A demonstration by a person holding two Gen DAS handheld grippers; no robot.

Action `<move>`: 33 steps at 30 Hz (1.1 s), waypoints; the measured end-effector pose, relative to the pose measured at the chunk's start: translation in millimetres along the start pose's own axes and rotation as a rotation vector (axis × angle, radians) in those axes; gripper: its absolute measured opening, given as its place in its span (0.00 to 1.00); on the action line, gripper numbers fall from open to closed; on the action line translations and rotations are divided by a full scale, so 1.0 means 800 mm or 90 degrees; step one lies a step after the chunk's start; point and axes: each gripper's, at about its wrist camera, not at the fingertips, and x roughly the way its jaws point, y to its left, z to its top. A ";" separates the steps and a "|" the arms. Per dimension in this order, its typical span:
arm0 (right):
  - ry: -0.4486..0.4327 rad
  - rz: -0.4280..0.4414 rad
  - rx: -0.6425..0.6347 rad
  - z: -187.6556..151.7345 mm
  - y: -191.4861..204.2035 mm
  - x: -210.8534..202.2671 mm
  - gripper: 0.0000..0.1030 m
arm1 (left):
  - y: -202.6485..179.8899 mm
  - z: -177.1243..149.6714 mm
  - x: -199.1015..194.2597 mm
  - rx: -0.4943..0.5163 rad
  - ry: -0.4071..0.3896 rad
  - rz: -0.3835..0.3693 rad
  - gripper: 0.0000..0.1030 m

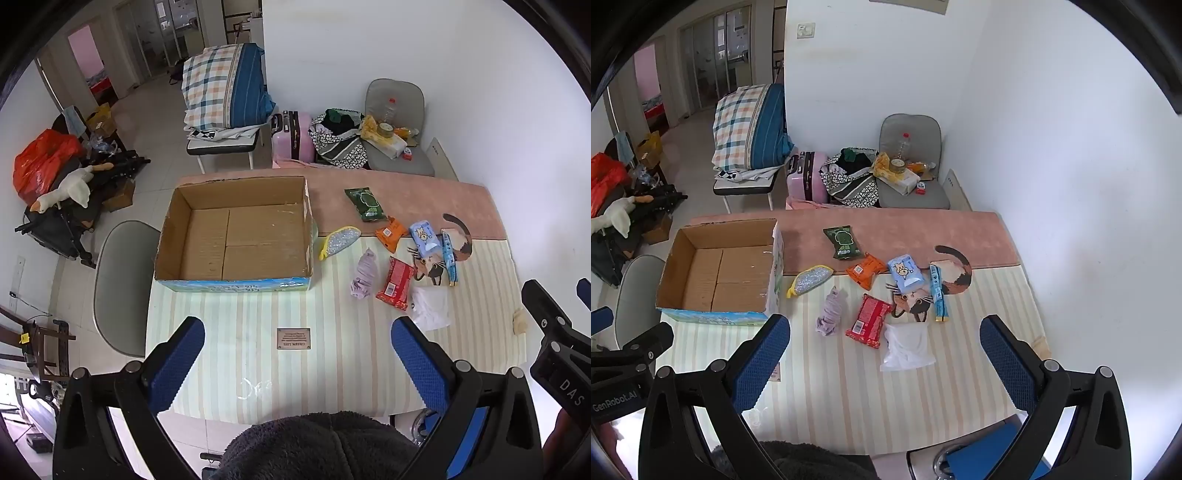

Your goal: Organize soft objects

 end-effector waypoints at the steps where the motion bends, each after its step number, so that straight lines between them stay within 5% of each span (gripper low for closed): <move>1: 0.001 -0.003 -0.001 0.000 0.000 0.000 1.00 | 0.001 0.000 0.000 -0.002 0.006 -0.004 1.00; 33: -0.012 0.002 -0.003 -0.008 -0.002 -0.030 1.00 | -0.004 0.014 -0.019 0.003 -0.007 -0.008 1.00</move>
